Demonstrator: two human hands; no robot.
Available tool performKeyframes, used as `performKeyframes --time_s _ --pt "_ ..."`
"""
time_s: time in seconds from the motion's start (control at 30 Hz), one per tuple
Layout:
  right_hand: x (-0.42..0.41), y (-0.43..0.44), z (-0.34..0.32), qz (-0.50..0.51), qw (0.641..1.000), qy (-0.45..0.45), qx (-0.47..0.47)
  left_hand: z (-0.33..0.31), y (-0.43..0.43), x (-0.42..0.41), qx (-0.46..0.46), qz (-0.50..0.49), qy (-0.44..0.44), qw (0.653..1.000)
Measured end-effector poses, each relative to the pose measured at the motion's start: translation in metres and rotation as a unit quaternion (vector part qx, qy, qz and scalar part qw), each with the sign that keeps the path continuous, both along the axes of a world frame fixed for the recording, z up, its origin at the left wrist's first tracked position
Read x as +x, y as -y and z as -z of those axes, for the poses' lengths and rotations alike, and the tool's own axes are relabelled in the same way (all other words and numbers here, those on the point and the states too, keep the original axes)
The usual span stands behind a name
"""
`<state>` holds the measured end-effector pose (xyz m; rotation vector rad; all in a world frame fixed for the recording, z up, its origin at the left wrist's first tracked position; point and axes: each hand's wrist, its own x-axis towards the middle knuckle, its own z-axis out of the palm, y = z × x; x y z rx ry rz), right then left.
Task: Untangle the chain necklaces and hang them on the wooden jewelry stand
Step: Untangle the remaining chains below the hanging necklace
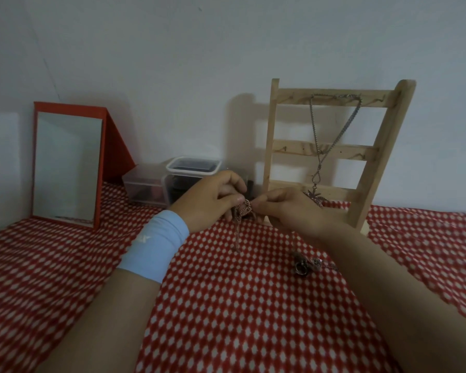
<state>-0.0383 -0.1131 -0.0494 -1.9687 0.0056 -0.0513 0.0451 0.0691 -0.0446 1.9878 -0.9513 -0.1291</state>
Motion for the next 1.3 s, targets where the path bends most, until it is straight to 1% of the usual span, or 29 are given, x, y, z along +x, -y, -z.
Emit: performKeyframes --time_s 0.07,0.2,0.33,0.43,0.57,0.67,0.73,0.87,0.93,1.03,1.1,1.17,1.23,1.3 --pt "0.000 0.001 0.001 0.005 1.000 0.003 0.010 0.000 0.000 -0.001 -0.008 -0.007 0.005 1.000" --pt "0.002 0.000 0.004 0.012 0.998 -0.003 0.064 -0.001 -0.002 -0.002 -0.012 -0.009 0.008 1.000" --pt "0.005 0.001 0.010 0.028 0.994 -0.002 0.105 -0.003 -0.003 -0.003 -0.004 -0.035 0.047 0.998" --pt "0.005 0.000 0.011 0.017 0.992 -0.010 0.124 -0.003 -0.002 -0.004 0.008 -0.061 0.090 0.994" --pt "0.001 -0.003 0.008 0.008 0.992 -0.018 0.128 -0.002 0.001 -0.004 0.006 -0.072 0.123 0.990" --pt "0.000 -0.003 0.008 0.034 0.994 -0.003 0.102 -0.002 0.001 -0.004 0.002 -0.054 0.107 0.993" --pt "0.001 -0.003 0.010 0.042 0.993 0.005 0.106 -0.002 0.002 -0.004 0.007 -0.050 0.093 0.994" --pt "0.002 -0.005 0.011 0.018 0.993 -0.006 0.116 -0.004 0.005 -0.005 0.023 -0.039 0.039 0.998" --pt "0.001 -0.006 0.008 0.015 0.994 -0.004 0.105 -0.005 0.007 -0.005 0.027 -0.040 -0.014 0.999" --pt "-0.002 -0.004 0.003 0.017 0.998 0.002 0.065 -0.004 0.009 -0.006 -0.012 -0.036 -0.143 0.989" --pt "-0.004 -0.003 0.001 0.012 1.000 -0.001 0.026 -0.004 0.008 -0.006 -0.006 -0.027 -0.171 0.985" --pt "-0.003 -0.001 0.001 0.016 0.999 -0.011 0.040 -0.003 0.006 -0.006 0.000 -0.028 -0.170 0.985" --pt "-0.003 0.003 0.000 0.015 0.996 -0.031 0.080 -0.004 0.006 -0.005 0.005 -0.051 -0.113 0.992" --pt "-0.002 0.006 -0.001 -0.002 0.995 -0.045 0.088 -0.006 0.005 -0.004 0.008 -0.061 -0.051 0.997"
